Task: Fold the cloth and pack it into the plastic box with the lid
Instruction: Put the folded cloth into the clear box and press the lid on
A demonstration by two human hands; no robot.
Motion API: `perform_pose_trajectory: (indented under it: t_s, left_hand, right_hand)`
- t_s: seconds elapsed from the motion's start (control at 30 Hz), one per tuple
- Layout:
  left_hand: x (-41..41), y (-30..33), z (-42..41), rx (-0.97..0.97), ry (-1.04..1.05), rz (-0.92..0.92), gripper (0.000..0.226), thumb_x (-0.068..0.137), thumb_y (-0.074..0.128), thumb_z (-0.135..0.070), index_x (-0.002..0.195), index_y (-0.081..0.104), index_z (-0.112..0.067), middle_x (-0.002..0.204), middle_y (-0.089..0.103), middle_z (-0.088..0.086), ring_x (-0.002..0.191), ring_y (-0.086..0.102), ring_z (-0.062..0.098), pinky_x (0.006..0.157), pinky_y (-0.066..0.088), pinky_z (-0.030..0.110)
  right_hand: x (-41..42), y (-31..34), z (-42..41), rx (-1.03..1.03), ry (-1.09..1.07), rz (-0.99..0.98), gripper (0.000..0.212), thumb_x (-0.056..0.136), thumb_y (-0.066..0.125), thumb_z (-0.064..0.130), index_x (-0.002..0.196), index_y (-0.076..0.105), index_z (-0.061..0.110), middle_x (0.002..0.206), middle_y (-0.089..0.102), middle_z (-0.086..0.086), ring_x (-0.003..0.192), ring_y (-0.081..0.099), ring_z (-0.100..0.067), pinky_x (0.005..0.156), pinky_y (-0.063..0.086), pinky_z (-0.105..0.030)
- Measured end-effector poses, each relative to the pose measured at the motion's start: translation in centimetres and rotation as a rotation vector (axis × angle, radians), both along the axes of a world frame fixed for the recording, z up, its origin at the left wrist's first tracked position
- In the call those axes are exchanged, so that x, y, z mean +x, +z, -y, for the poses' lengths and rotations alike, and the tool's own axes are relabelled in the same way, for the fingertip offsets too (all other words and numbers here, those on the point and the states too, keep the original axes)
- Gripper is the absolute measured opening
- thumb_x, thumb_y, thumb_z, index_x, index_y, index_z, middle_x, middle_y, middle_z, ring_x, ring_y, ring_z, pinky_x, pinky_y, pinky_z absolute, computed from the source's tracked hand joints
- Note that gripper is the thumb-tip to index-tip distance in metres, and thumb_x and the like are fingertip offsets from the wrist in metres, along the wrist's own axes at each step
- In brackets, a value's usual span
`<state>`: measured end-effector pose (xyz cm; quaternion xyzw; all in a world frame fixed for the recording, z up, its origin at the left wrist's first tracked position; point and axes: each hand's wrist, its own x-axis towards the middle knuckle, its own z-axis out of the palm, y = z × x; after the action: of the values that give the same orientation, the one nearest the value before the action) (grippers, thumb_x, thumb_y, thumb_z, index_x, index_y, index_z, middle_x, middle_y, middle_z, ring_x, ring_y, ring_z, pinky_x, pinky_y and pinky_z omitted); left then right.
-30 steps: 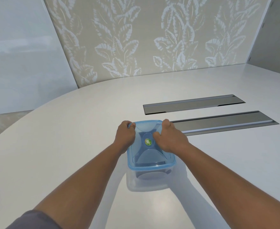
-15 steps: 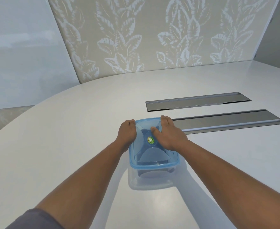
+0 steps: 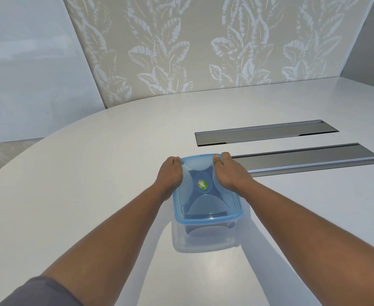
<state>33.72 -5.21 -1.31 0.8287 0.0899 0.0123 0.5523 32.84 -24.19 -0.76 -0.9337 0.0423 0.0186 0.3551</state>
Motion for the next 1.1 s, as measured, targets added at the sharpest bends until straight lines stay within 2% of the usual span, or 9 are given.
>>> perform_pose_trajectory:
  t_s: [0.17,0.27,0.4,0.6,0.8,0.87,0.93,1.0,1.1]
  left_hand:
    - [0.2,-0.2,-0.1,-0.006,0.001,-0.007,0.029,0.112,0.031,-0.031,0.113,0.055,-0.015,0.104,0.057,0.0,0.091,0.051,0.018,0.071,0.04,0.029]
    - [0.3,-0.2,0.0,-0.025,0.0,-0.006,0.028,0.112,0.03,-0.029,0.112,0.056,-0.016,0.094,0.056,-0.008,0.08,0.049,0.011,0.065,0.039,0.026]
    - [0.3,-0.1,0.0,-0.046,0.008,-0.012,0.028,0.112,0.031,-0.03,0.112,0.055,-0.016,0.093,0.057,-0.007,0.083,0.05,0.014,0.065,0.04,0.027]
    - [0.3,-0.2,0.1,-0.088,0.028,-0.017,0.028,0.112,0.033,-0.031,0.111,0.057,-0.015,0.104,0.06,0.002,0.094,0.055,0.022,0.077,0.045,0.032]
    - [-0.3,-0.1,0.2,0.045,0.076,0.113,0.024,0.109,0.04,-0.026,0.115,0.061,-0.016,0.11,0.063,-0.001,0.096,0.057,0.02,0.076,0.043,0.03]
    - [-0.5,0.2,0.2,0.118,0.088,0.142,0.02,0.108,0.041,-0.025,0.108,0.061,-0.021,0.102,0.063,-0.005,0.091,0.058,0.019,0.069,0.043,0.028]
    - [-0.8,0.5,0.1,0.205,0.104,0.163,0.022,0.106,0.044,-0.024,0.104,0.065,-0.02,0.1,0.066,-0.003,0.09,0.061,0.022,0.069,0.044,0.029]
    - [-1.1,0.8,0.2,0.265,0.13,0.193,0.022,0.104,0.048,-0.024,0.102,0.069,-0.019,0.103,0.069,-0.001,0.091,0.063,0.023,0.073,0.046,0.031]
    - [-1.7,1.2,0.4,0.361,0.164,0.238,0.02,0.102,0.053,-0.026,0.105,0.072,-0.02,0.114,0.067,0.002,0.093,0.062,0.022,0.076,0.041,0.03]
  right_hand:
    - [0.6,0.0,0.1,0.388,-0.095,-0.137,0.056,0.107,0.024,0.051,0.149,0.039,0.017,0.149,0.046,-0.007,0.133,0.045,-0.03,0.102,0.036,-0.041]
    - [1.4,0.3,0.2,0.464,-0.13,-0.182,0.042,0.104,0.032,0.044,0.127,0.05,0.014,0.126,0.054,-0.007,0.107,0.053,-0.028,0.084,0.041,-0.038]
    - [1.9,0.3,0.2,0.57,-0.185,-0.194,0.026,0.099,0.043,0.037,0.106,0.053,0.014,0.108,0.06,-0.013,0.092,0.058,-0.032,0.078,0.046,-0.039]
    - [2.3,0.0,0.0,0.33,-0.164,-0.016,0.027,0.102,0.035,0.026,0.09,0.052,0.01,0.098,0.058,-0.009,0.078,0.049,-0.02,0.065,0.036,-0.035]
    - [-0.7,1.0,-0.4,-0.149,-0.213,0.299,0.02,0.098,0.043,0.028,0.083,0.049,0.017,0.083,0.058,-0.001,0.068,0.052,-0.022,0.054,0.03,-0.032]
    - [-2.1,1.4,-0.7,-0.208,-0.161,0.223,0.018,0.099,0.04,0.029,0.092,0.049,0.015,0.088,0.059,-0.003,0.073,0.055,-0.026,0.059,0.036,-0.035]
    - [-3.5,1.3,-1.0,-0.197,-0.102,0.106,0.024,0.101,0.036,0.034,0.113,0.046,0.016,0.098,0.06,-0.003,0.085,0.059,-0.031,0.068,0.04,-0.039]
    - [-5.0,0.9,-1.4,-0.198,-0.022,0.034,0.042,0.104,0.03,0.039,0.14,0.037,0.018,0.124,0.056,-0.009,0.105,0.059,-0.038,0.078,0.041,-0.042]
    - [-6.6,0.3,-1.2,-0.097,-0.056,0.088,0.051,0.104,0.032,0.039,0.153,0.033,0.025,0.144,0.053,-0.007,0.121,0.056,-0.036,0.089,0.044,-0.045]
